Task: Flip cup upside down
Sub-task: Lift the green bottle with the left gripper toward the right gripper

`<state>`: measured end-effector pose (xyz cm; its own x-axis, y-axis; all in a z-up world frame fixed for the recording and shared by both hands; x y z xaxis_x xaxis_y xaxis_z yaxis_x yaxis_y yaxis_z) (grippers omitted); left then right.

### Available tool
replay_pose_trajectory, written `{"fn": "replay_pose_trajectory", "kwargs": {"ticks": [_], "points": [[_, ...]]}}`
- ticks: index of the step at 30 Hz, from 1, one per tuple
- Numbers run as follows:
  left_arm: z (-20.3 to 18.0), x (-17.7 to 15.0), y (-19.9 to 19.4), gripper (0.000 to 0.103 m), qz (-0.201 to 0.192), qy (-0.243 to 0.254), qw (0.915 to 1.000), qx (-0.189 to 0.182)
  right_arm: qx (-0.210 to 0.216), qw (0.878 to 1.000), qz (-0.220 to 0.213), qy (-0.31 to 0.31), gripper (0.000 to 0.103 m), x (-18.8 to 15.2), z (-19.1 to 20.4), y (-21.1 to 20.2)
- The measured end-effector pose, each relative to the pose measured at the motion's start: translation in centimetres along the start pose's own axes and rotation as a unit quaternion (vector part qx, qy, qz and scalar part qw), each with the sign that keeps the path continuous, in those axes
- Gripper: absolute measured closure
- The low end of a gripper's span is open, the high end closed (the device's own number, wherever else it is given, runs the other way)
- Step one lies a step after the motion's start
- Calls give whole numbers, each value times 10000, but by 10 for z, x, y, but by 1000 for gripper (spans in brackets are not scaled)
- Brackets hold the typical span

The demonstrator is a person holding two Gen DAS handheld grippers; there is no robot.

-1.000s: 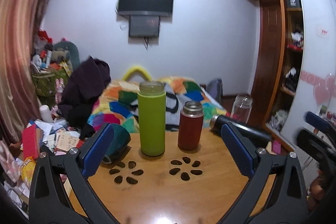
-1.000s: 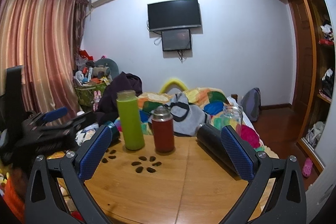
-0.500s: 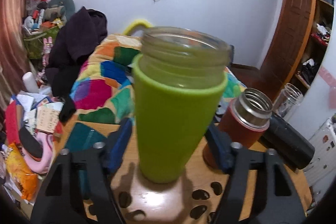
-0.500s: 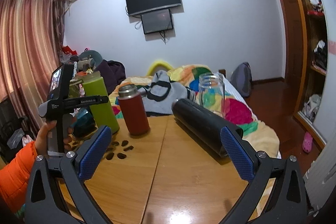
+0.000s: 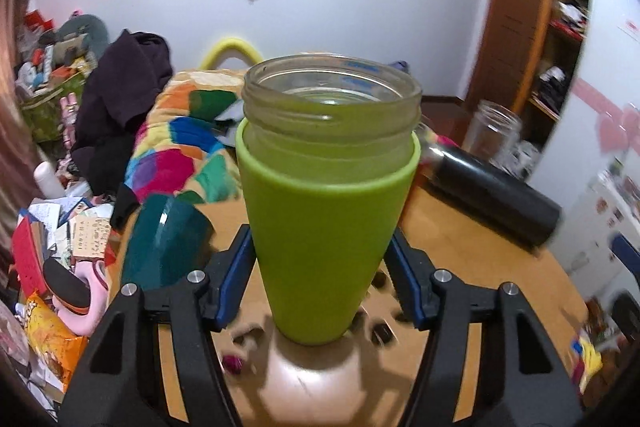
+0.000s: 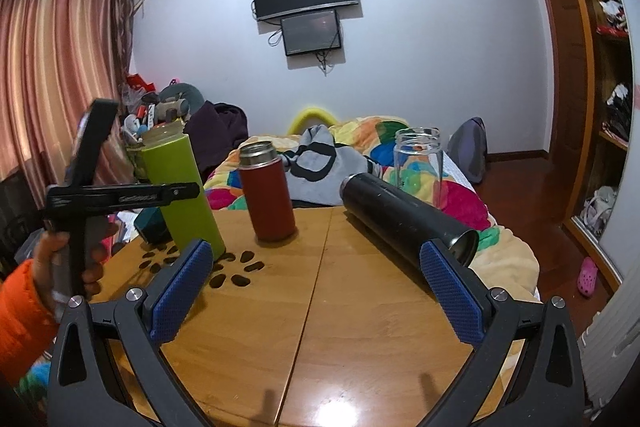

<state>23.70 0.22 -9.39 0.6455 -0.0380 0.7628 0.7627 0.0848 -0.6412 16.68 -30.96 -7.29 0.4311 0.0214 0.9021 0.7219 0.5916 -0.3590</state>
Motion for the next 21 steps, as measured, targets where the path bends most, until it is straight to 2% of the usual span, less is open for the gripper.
{"fn": "replay_pose_trajectory", "kwargs": {"ticks": [8,14,21], "points": [[-35,-32,-53,40,-129,446,9964,-712,177,9997,100,-126,0,-22,10,-3],[-56,-46,-75,40,-302,627,9911,-1137,408,9980,297,-377,0,-44,22,-2],[-59,-51,-80,40,-384,635,9886,-1307,747,9938,518,-634,0,-57,41,14]]}}
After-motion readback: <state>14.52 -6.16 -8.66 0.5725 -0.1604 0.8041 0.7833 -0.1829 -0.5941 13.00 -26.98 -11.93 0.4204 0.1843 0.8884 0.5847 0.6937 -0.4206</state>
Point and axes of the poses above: each gripper's, at about its wrist camera, not at the fingertips, and y roughly the way its jaws point, z to its left, x to its top, the point moved 4 cm from there along y, roughly the way its jaws point, and after that the axes turned 15 degrees about x, right-handed, at the moved point
